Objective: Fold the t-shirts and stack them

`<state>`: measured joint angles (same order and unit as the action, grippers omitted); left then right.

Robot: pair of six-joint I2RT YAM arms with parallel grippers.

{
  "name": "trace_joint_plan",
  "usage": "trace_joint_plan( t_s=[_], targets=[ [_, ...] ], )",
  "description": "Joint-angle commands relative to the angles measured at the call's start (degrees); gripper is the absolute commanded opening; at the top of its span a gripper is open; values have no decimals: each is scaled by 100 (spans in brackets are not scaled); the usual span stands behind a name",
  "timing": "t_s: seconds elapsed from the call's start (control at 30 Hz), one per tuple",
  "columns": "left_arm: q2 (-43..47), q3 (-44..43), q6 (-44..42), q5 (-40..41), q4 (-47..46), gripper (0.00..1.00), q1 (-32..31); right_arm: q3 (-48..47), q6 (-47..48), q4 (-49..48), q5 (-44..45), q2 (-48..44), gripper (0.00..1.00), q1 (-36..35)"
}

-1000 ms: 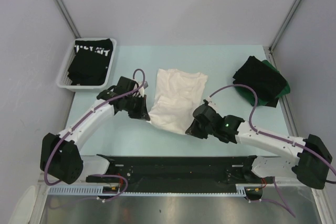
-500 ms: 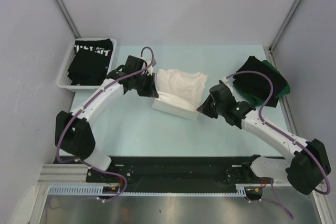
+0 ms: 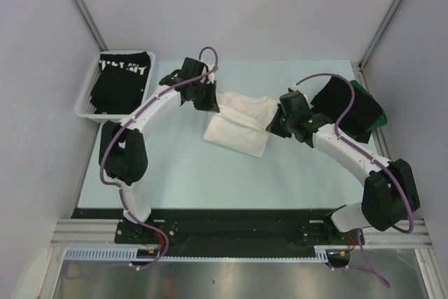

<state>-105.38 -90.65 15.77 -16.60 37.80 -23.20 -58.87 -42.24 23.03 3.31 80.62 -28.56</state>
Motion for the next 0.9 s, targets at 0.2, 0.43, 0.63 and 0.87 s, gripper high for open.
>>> trace_joint_plan(
  t_s=[0.2, 0.43, 0.63, 0.87],
  targets=[
    [-737, -1278, -101, 245, -194, 0, 290, -748, 822, -430, -15, 595, 0, 649],
    [-1159, -1771, -127, 236, -185, 0, 360, -1082, 972, -597, -261, 1087, 0, 869],
    [-1502, -2105, -83, 184, -141, 0, 387, -1468, 998, -677, -463, 1509, 0, 940],
    [-1880, -2518, -39, 166, -133, 0, 448, -1925, 1095, -677, -542, 1948, 0, 1027]
  ],
)
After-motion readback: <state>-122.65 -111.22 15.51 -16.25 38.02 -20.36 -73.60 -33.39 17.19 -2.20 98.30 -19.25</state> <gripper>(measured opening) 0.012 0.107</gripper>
